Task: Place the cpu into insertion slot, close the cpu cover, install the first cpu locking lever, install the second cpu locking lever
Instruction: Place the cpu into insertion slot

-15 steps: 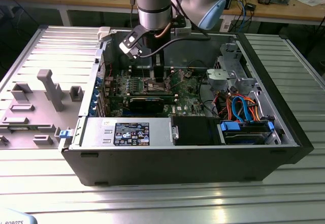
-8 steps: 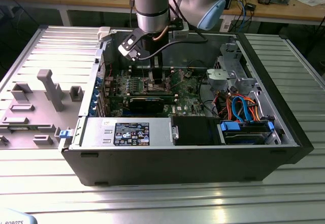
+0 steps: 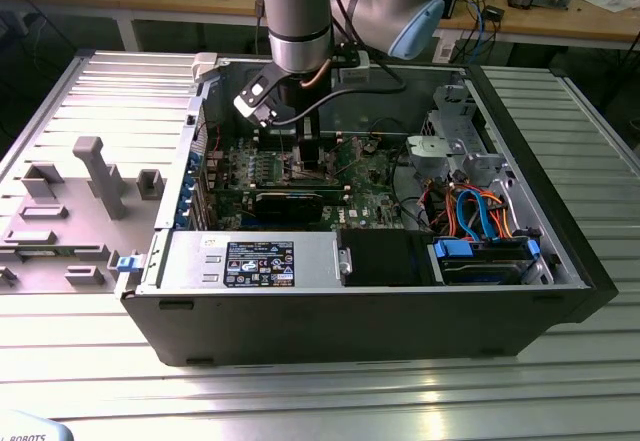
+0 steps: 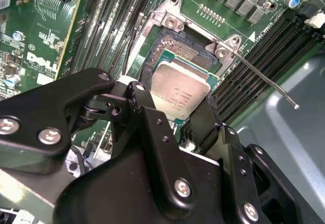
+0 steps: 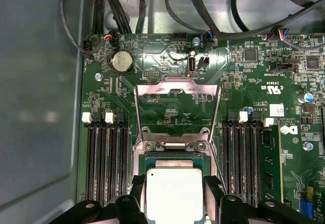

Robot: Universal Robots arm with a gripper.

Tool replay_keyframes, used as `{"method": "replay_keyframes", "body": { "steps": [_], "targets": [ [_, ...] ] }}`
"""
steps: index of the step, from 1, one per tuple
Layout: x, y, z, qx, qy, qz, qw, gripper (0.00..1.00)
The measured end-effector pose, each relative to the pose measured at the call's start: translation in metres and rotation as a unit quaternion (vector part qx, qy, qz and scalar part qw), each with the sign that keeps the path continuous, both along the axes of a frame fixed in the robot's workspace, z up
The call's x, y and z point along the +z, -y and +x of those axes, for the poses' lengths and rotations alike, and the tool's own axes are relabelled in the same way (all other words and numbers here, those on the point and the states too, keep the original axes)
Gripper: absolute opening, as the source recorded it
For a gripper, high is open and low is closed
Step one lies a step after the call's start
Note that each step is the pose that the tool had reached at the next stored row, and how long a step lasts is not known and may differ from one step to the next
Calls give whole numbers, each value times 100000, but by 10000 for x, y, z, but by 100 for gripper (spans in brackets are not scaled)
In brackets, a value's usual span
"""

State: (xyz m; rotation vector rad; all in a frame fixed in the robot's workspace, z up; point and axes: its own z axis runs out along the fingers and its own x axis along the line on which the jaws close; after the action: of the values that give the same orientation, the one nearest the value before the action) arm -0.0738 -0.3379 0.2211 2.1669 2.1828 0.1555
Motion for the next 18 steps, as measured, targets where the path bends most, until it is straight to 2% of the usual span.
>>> {"method": "replay_keyframes", "body": {
  "steps": [18],
  "targets": [
    [-14, 0, -4, -1, 9, -11, 100000, 54]
  ]
}}
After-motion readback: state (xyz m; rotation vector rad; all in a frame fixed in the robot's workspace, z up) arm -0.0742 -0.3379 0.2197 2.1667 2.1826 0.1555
